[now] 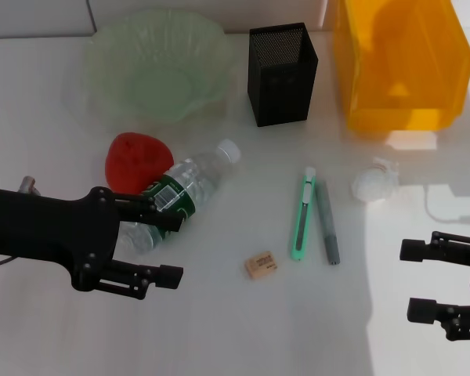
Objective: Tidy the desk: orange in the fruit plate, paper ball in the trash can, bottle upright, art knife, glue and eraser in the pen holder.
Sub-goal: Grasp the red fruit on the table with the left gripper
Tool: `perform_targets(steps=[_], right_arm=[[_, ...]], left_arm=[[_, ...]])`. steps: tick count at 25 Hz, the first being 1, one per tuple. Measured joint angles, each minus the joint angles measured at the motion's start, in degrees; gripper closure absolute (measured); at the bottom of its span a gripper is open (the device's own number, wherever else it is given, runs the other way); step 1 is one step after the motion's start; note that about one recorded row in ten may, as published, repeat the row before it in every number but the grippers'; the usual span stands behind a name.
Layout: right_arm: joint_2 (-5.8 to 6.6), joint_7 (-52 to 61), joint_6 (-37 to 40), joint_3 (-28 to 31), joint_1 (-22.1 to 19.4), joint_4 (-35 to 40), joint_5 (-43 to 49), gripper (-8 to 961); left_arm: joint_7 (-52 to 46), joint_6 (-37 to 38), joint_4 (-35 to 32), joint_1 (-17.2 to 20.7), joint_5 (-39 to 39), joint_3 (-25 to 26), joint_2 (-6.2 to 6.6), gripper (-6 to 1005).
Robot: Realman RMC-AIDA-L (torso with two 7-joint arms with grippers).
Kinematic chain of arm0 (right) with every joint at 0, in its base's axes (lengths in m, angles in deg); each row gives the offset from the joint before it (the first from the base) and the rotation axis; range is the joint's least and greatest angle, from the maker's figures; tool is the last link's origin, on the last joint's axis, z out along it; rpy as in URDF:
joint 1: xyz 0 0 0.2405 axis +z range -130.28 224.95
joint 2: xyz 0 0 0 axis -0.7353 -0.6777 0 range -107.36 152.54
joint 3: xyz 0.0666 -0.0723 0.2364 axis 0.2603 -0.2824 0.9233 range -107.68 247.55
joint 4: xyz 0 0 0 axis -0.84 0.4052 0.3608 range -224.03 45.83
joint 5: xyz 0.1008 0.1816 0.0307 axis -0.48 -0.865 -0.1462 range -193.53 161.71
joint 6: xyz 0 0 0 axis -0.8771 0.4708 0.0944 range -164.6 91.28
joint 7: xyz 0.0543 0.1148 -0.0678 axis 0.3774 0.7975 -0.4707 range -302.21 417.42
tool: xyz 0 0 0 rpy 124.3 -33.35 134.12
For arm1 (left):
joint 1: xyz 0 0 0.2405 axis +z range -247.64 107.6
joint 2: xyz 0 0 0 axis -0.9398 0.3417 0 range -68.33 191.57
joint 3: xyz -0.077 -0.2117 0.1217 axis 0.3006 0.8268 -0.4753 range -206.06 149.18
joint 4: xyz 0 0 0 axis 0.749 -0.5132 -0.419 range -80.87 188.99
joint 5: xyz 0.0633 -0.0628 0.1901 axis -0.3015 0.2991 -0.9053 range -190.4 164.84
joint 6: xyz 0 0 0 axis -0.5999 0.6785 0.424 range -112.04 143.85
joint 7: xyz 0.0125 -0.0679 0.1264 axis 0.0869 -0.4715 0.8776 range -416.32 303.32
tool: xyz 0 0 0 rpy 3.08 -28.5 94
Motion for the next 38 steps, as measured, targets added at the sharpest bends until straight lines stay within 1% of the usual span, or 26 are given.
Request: perform_targets(steps=[3, 9, 13, 14, 15, 16, 18, 20, 22, 24, 27, 31, 35, 38], right_arm=[[-0.26, -0.1, -0.5, 0.1, 0.4, -0.4, -0.3, 135], [-0.32, -2.2, -1.2, 0.8, 3.6, -5.7, -0.5, 134], [-0.34, -2.5, -2.0, 0.8, 4.4, -6.7, -0.5, 135], [-0.35, -2.5, -2.1, 0.8, 4.5, -6.9, -0.6, 135], [-0.35, -2.5, -2.1, 0.8, 4.5, -6.9, -0.6, 134], [-0.36, -2.5, -2.2, 0.9, 4.5, -7.0, -0.6, 134], [-0.36, -2.5, -2.7, 0.9, 4.4, -7.2, -0.6, 134], [-0.36, -2.5, -3.3, 0.9, 4.3, -7.7, -0.6, 134], [-0.36, -2.5, -3.7, 0.9, 4.1, -8.3, -0.6, 134], [-0.36, -2.5, -3.7, 0.9, 4.0, -8.8, -0.6, 134], [-0.36, -2.5, -3.9, 0.9, 3.7, -9.2, -0.6, 135], [-0.36, -2.5, -4.2, 0.9, 3.6, -9.5, -0.7, 135], [-0.36, -2.5, -4.2, 1.0, 3.9, -9.9, -0.7, 135], [-0.35, -2.5, -4.2, 1.0, 4.3, -10.3, -0.7, 134]], left_arm=[[0.0, 0.0, 0.0, 0.0, 0.0, 0.0, -0.04, 242], [0.0, 0.0, 0.0, -0.1, -0.1, 0.1, -0.03, 268], [-0.2, -0.3, -0.3, 0.0, 0.0, 0.8, 0.05, 285], [-1.1, -2.6, -0.7, 0.0, 0.0, 3.0, 0.03, 289], [-1.1, -2.6, -0.7, 0.0, 0.0, 3.0, 0.03, 293], [-2.1, -5.8, -0.9, 0.0, -0.2, 4.9, 0.01, 298], [-3.2, -10.5, -0.9, -0.1, -0.3, 6.7, -0.04, 306], [-3.4, -16.0, -0.8, -0.1, -0.2, 7.1, -0.32, 315], [-3.2, -20.9, -0.9, 0.0, -0.3, 7.0, -1.02, 323], [-2.7, -26.4, -1.0, 0.2, -0.7, 6.5, -1.75, 332], [-1.1, -31.6, -0.2, 0.6, -0.9, 5.5, -2.19, 345], [1.1, -35.4, 1.2, 0.8, -1.2, 4.3, -2.53, 362], [1.6, -39.5, 2.3, 0.7, -2.4, 0.6, -2.61, 379], [1.1, -42.5, 2.4, 0.6, -2.9, -1.9, -2.93, 392]])
